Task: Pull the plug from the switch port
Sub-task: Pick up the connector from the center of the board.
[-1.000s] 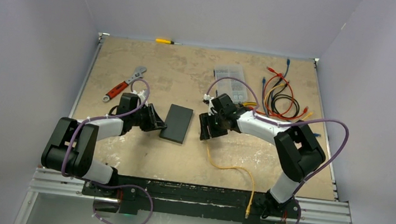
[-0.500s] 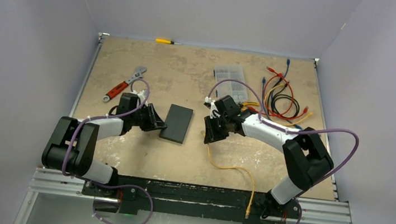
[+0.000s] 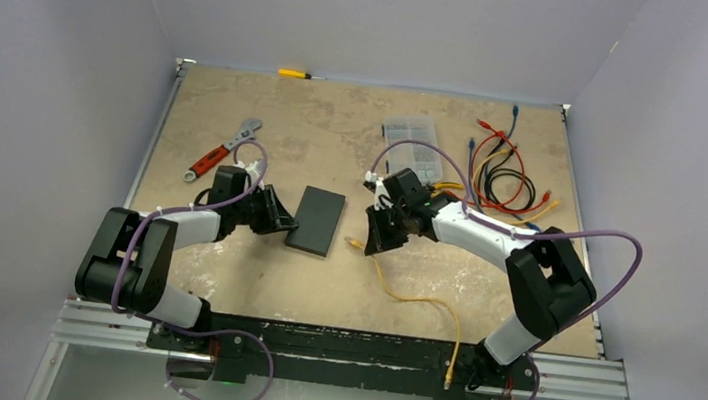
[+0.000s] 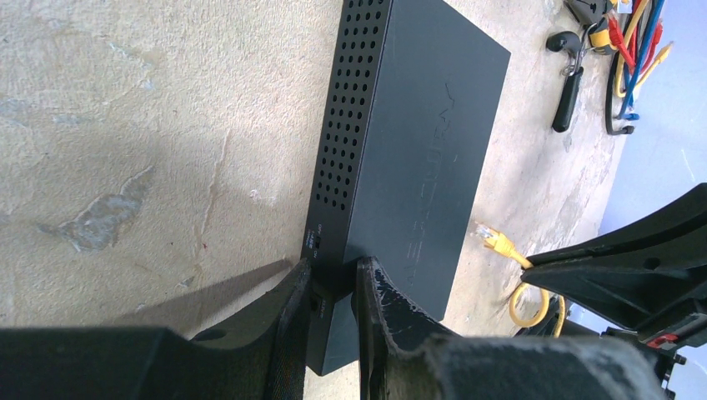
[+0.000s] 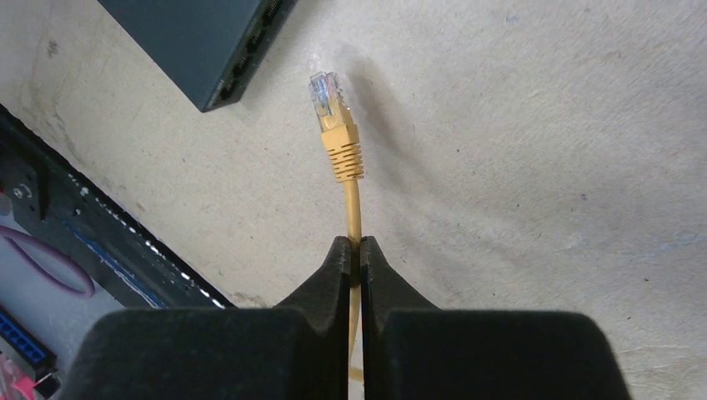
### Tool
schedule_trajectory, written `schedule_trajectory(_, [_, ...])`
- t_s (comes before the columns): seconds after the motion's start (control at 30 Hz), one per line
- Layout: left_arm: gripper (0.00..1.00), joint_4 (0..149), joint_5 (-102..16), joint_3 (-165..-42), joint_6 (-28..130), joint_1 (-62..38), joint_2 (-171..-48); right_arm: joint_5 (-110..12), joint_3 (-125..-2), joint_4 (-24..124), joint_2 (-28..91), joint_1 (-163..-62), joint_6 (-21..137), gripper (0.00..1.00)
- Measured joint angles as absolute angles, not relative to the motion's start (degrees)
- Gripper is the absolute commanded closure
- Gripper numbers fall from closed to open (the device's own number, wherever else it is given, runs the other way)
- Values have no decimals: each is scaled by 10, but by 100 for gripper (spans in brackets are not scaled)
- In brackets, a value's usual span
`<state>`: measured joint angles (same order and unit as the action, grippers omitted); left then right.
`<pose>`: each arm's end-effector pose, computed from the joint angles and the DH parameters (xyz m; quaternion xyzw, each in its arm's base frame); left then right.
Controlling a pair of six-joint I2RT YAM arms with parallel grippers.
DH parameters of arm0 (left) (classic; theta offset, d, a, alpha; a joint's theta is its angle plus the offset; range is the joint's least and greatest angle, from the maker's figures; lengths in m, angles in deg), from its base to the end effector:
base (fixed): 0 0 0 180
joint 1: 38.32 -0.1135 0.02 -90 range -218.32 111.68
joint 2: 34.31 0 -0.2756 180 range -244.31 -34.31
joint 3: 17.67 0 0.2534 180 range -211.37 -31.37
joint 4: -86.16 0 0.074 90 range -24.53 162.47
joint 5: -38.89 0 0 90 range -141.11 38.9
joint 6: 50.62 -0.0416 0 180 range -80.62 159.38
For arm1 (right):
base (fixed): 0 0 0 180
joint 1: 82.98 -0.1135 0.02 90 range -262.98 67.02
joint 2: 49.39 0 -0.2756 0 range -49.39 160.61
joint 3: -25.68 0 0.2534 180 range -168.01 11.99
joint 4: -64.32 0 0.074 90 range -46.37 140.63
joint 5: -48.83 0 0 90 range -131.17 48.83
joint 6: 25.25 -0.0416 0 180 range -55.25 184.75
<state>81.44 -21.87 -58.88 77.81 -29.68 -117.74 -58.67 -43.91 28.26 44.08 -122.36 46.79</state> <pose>0.2455 -0.0579 0.1364 -0.1419 0.8937 -0.3571 0.2318 0.2435 0.2161 0.1876 -0.2162 0.9306 0.2519 0.1544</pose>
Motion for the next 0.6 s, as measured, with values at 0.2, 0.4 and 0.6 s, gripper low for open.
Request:
schedule_trajectory(0.2, [92,814,-219,-589,778,-297,-1177,-579,-472,283,440,-1223,464,100])
schedule_trajectory(0.4, [92,818,-219,-589,778,-296,-1178,-556,-490,288,402,-1215,452,100])
schedule_trajectory(0.6, [92,819,-219,-589,778,-296,-1178,-557,-505,294,349,-1165,449,100])
